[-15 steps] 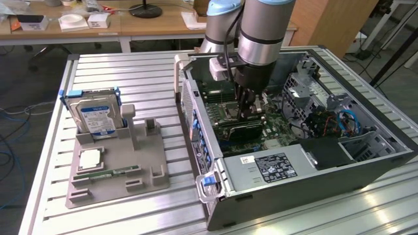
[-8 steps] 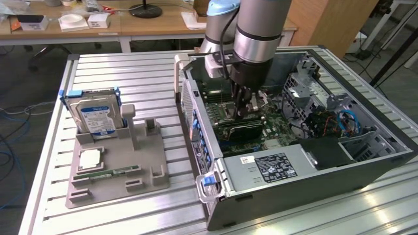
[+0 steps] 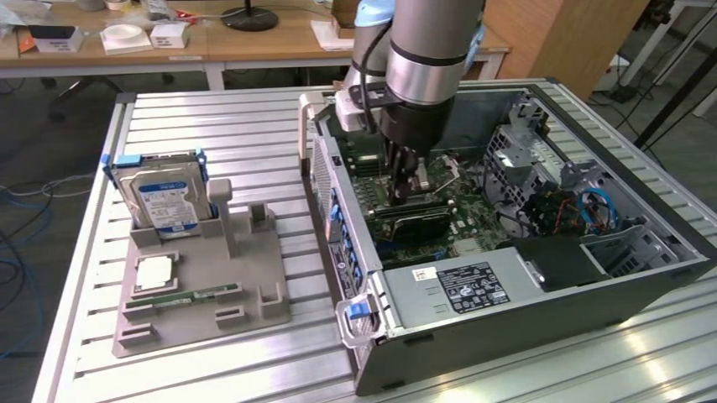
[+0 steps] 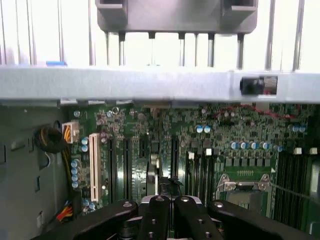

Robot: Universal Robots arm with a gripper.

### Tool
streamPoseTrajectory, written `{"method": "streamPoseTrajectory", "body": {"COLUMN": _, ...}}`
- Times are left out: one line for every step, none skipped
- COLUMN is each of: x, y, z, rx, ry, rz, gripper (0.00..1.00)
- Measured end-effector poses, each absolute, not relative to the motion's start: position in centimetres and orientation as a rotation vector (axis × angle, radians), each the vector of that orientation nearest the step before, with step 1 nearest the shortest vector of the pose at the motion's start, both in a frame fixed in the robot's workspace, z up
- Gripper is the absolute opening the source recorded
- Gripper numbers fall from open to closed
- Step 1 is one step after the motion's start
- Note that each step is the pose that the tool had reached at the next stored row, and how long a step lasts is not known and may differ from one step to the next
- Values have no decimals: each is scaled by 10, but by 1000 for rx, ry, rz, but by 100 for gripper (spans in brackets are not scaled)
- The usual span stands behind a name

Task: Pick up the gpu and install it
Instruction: 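Press down on the gpu until it lock into place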

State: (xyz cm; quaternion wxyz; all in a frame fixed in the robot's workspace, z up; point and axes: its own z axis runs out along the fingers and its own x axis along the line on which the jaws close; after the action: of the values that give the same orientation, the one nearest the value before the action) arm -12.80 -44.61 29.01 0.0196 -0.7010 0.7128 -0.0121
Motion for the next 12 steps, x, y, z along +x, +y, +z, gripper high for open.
{"method": "streamPoseTrajectory", "body": {"x": -131, "y": -446, "z": 290, "rx": -2176, "ry": 2212, "rz": -37, "gripper": 11}}
{"method": "streamPoseTrajectory", "body": {"x": -145, "y": -446, "z": 290, "rx": -2176, "ry": 2213, "rz": -36, "gripper": 11}}
{"method": "streamPoseTrajectory", "body": {"x": -154, "y": -446, "z": 292, "rx": -2180, "ry": 2217, "rz": -27, "gripper": 11}}
{"method": "streamPoseTrajectory", "body": {"x": -158, "y": -447, "z": 295, "rx": -2195, "ry": 2232, "rz": 5, "gripper": 11}}
{"method": "streamPoseTrajectory", "body": {"x": -160, "y": -447, "z": 296, "rx": -2202, "ry": 2240, "rz": 22, "gripper": 11}}
{"method": "streamPoseTrajectory", "body": {"x": -160, "y": -447, "z": 298, "rx": -2205, "ry": 2242, "rz": 27, "gripper": 11}}
{"method": "streamPoseTrajectory", "body": {"x": -160, "y": -447, "z": 300, "rx": -2207, "ry": 2245, "rz": 32, "gripper": 11}}
{"method": "streamPoseTrajectory", "body": {"x": -160, "y": -447, "z": 301, "rx": -2209, "ry": 2247, "rz": 32, "gripper": 11}}
{"method": "streamPoseTrajectory", "body": {"x": -160, "y": -447, "z": 301, "rx": -2211, "ry": 2249, "rz": 29, "gripper": 11}}
{"method": "streamPoseTrajectory", "body": {"x": -160, "y": -448, "z": 301, "rx": -2212, "ry": 2250, "rz": 27, "gripper": 11}}
{"method": "streamPoseTrajectory", "body": {"x": -160, "y": -449, "z": 301, "rx": -2213, "ry": 2251, "rz": 26, "gripper": 11}}
{"method": "streamPoseTrajectory", "body": {"x": -160, "y": -450, "z": 301, "rx": -2214, "ry": 2251, "rz": 25, "gripper": 11}}
